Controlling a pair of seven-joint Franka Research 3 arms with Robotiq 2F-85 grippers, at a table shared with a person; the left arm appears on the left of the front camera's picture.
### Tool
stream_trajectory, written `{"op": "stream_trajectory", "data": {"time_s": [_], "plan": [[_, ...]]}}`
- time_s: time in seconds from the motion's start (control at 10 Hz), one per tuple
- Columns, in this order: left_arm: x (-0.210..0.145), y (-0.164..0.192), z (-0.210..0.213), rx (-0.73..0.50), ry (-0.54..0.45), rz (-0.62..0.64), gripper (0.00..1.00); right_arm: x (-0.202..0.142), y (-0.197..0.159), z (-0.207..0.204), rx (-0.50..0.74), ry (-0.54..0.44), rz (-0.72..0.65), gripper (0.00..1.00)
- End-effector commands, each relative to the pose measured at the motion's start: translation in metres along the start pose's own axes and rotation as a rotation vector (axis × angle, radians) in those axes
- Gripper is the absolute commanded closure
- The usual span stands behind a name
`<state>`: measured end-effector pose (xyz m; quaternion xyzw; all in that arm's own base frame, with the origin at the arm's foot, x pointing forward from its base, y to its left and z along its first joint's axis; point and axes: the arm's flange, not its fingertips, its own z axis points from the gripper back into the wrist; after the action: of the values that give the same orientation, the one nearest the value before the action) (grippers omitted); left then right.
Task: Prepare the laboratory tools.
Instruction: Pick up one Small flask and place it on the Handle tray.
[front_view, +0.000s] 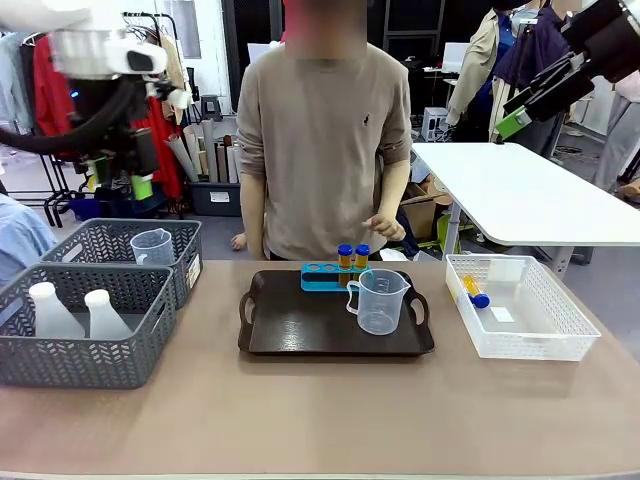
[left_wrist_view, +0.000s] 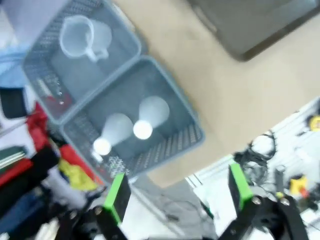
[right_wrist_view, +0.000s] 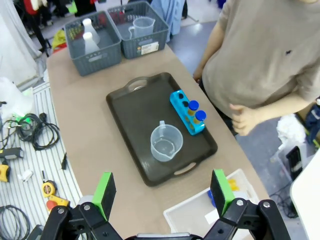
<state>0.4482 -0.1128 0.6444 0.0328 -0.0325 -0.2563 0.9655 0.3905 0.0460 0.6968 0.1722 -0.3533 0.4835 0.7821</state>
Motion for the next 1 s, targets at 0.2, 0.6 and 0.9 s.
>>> {"op": "stream_trajectory", "data": {"time_s": [0.2, 0.6, 0.9], "plan": [[-0.022, 0.013, -0.014, -0.018, 0.004, 0.059, 0.00, 0.002, 0.000, 0.000, 0.014, -0.025, 0.002, 0.00], [-0.028, 0.013, -0.020, -0.021, -0.002, 0.062, 0.00, 0.002, 0.000, 0.000, 0.014, -0.025, 0.002, 0.00], [-0.053, 0.058, -0.099, -0.009, 0.131, 0.144, 0.00, 0.002, 0.000, 0.000, 0.014, -0.025, 0.002, 0.00]]}}
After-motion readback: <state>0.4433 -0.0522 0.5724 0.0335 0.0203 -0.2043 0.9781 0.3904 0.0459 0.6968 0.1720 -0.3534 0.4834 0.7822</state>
